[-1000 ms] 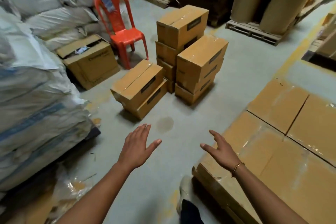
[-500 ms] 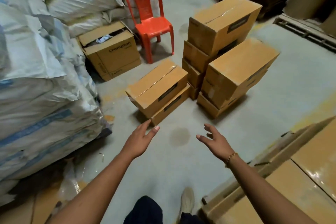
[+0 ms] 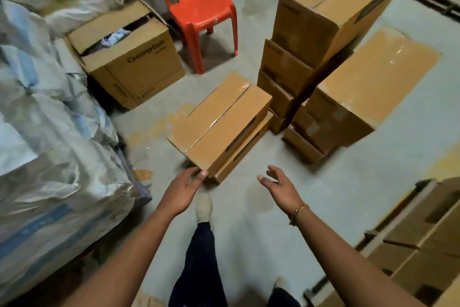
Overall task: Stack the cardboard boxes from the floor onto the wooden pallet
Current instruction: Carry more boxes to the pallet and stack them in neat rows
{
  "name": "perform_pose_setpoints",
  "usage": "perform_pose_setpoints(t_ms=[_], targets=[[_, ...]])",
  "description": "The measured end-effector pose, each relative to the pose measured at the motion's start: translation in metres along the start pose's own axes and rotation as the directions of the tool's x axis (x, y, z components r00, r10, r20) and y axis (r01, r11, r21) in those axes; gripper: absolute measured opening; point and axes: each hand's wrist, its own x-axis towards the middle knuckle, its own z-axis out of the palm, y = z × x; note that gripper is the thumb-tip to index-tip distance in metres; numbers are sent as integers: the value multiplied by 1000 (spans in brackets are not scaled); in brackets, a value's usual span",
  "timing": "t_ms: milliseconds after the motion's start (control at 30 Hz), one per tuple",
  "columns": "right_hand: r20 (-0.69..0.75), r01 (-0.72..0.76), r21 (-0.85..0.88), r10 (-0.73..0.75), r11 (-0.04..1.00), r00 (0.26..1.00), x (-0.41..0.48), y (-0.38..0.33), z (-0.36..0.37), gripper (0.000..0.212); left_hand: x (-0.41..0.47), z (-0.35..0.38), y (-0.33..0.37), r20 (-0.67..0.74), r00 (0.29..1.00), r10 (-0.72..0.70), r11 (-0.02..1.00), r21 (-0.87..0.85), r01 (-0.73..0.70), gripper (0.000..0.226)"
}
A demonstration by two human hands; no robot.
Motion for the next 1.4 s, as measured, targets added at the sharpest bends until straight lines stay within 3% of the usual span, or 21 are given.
perform_pose_setpoints(t_ms=[67, 100, 233, 333, 467, 567, 700, 833, 1000, 1167, 1400], targets=[[-26, -56, 63, 57, 996, 998, 45, -14, 26, 64, 58, -21, -10, 29, 1000, -2, 1000, 18, 2, 107], [-41, -86, 82, 90, 993, 995, 69, -19, 38, 64, 90, -31, -17, 45, 999, -10, 1000, 26, 9, 108], [-71, -179, 149, 191, 972, 979, 165, -31, 84, 66, 214, -55, -41, 87, 996, 11, 996, 89, -19, 72], [-88, -247, 199, 269, 948, 959, 233, -27, 117, 73, 301, -64, -61, 91, 996, 12, 986, 166, -27, 67], [-99, -309, 301, 352, 902, 931, 309, -2, 157, 83, 395, -63, -86, 65, 997, -35, 973, 230, 19, 95], [-82, -385, 375, 443, 844, 893, 347, 19, 182, 90, 454, -53, -112, 97, 994, -56, 955, 295, 25, 95], [3, -462, 431, 511, 775, 860, 378, 43, 209, 83, 505, -39, -142, 137, 984, -111, 972, 223, 79, 115], [17, -433, 518, 497, 738, 868, 392, 51, 224, 57, 522, -31, -149, 118, 985, -129, 987, 111, 115, 86], [-112, -342, 539, 468, 769, 876, 386, 53, 231, 76, 512, -25, -147, 92, 995, -46, 995, 96, 37, 70], [-261, -267, 519, 448, 812, 855, 332, 24, 209, 66, 459, -34, -123, 76, 997, -13, 996, 86, 7, 58], [-335, -227, 537, 452, 813, 827, 195, -19, 184, 62, 337, -75, -70, 132, 990, 53, 994, 83, -65, 54]])
